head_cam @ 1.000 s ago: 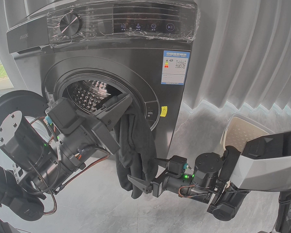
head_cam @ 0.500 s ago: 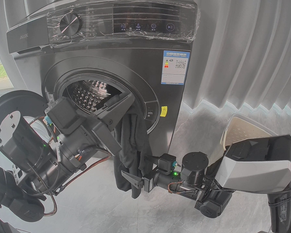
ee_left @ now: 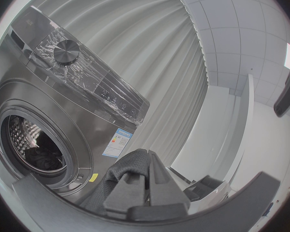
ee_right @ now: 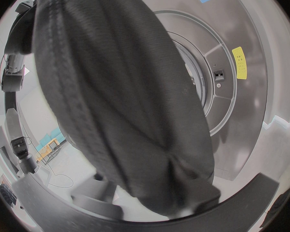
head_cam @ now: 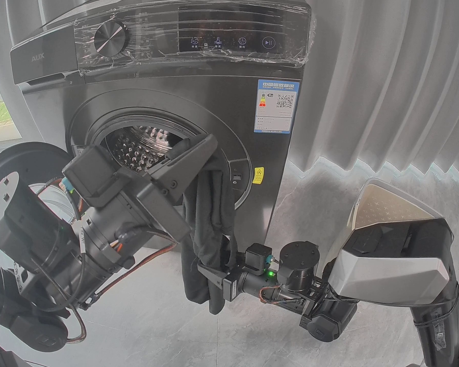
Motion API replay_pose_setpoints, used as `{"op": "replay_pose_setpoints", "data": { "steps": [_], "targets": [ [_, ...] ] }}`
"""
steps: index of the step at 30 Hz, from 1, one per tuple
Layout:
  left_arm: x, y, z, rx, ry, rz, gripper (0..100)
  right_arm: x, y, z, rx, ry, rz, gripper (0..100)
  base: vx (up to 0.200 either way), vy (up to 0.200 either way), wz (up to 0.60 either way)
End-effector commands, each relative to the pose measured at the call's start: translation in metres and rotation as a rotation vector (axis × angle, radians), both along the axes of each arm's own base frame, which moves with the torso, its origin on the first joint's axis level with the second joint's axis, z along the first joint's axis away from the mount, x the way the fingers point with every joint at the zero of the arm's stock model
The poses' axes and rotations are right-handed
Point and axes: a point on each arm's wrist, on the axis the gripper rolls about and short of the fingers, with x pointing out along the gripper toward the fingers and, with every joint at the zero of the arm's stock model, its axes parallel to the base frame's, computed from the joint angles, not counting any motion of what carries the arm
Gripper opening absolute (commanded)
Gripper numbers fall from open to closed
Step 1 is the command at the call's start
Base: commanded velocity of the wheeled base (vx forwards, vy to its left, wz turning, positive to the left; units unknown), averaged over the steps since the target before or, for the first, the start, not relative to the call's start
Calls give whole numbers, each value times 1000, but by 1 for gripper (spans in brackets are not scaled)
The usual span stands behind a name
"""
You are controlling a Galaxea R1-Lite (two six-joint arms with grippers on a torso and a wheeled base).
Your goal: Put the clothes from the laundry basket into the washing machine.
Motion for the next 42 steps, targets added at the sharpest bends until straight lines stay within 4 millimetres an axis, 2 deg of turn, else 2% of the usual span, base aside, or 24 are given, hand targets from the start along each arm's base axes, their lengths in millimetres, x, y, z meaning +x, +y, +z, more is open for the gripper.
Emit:
{"op": "replay_pose_setpoints", "data": {
  "steps": [1, 10, 11, 13, 16, 17, 18, 21, 26, 35, 42],
  "targets": [
    [-5, 4, 9, -41, -4, -18, 0, 2, 1, -3, 0, 0, -2, 0, 0, 0, 0],
    [-5, 4, 9, -47, 6, -17, 0, 0, -1, 0, 4, -6, -2, 0, 0, 0, 0],
    [-1, 4, 6, -39, 16, 0, 0, -7, -4, 0, -3, 0, 7, 0, 0, 0, 0],
    [6, 7, 1, -25, 32, 29, 0, -17, -8, 13, 0, -4, 17, 0, 0, 0, 0],
    [17, 9, -7, -3, 51, 68, 0, -42, -17, 34, -3, -3, 53, 0, 0, 0, 0],
    [18, 9, -8, 0, 54, 71, 0, -45, -18, 35, -3, -3, 57, 0, 0, 0, 0],
    [23, 9, -12, 9, 66, 84, 0, -59, -24, 49, 5, -10, 76, 0, 0, 0, 0],
    [30, 11, -19, 30, 77, 112, 0, -83, -35, 68, 13, -19, 112, 0, 0, 0, 0],
    [42, 13, -30, 66, 91, 176, 0, -114, -54, 84, 8, -18, 157, 0, 0, 0, 0],
    [52, 12, -47, 127, 120, 205, 0, -139, -83, 95, 5, -16, 178, 0, 0, 0, 0],
    [55, 9, -60, 158, 134, 215, 0, -143, -89, 106, 36, -42, 193, 0, 0, 0, 0]
  ]
}}
